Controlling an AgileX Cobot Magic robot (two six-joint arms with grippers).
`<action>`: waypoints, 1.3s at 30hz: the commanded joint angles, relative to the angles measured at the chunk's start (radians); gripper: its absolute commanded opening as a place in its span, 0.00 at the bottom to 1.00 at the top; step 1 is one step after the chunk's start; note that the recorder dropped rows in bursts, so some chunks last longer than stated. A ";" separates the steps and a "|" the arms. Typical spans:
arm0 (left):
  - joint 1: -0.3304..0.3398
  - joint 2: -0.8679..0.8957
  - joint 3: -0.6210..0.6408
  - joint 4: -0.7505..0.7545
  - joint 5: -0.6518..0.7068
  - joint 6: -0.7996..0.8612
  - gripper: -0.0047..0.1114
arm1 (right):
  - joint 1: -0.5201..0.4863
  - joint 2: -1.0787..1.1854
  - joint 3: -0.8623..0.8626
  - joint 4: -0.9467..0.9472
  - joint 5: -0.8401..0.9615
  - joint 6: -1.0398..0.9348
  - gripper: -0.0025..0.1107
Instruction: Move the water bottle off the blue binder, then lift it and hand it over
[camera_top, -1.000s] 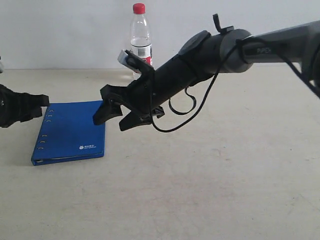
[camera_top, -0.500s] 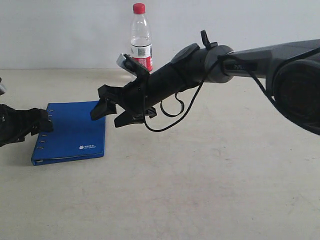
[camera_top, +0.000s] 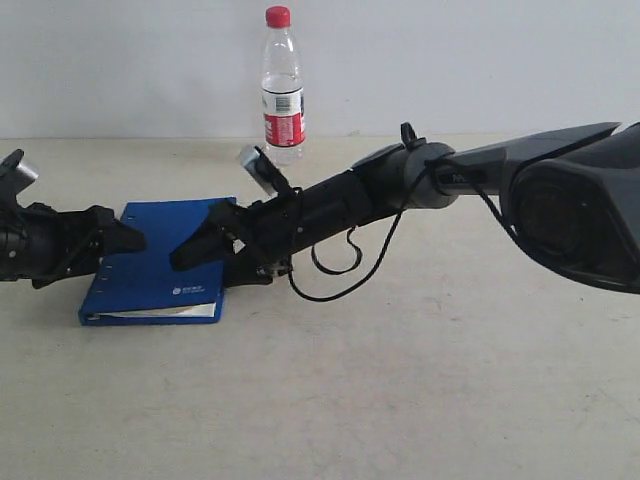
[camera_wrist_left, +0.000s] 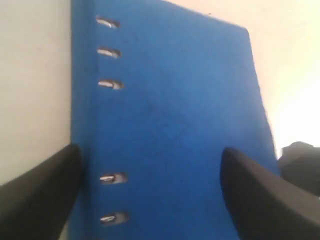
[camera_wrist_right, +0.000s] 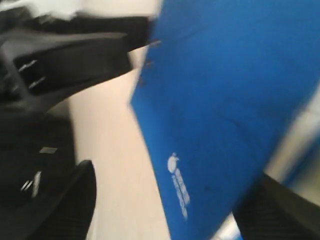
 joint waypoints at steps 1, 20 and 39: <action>-0.012 0.001 -0.020 0.000 0.070 0.001 0.65 | 0.010 -0.021 -0.011 0.038 0.081 -0.094 0.60; 0.058 -0.015 -0.023 0.000 0.032 0.197 0.65 | 0.010 -0.089 -0.011 -0.095 0.081 -0.298 0.02; 0.231 0.071 -0.051 0.000 0.631 0.286 0.56 | 0.010 -0.257 -0.001 -0.435 0.081 -0.205 0.02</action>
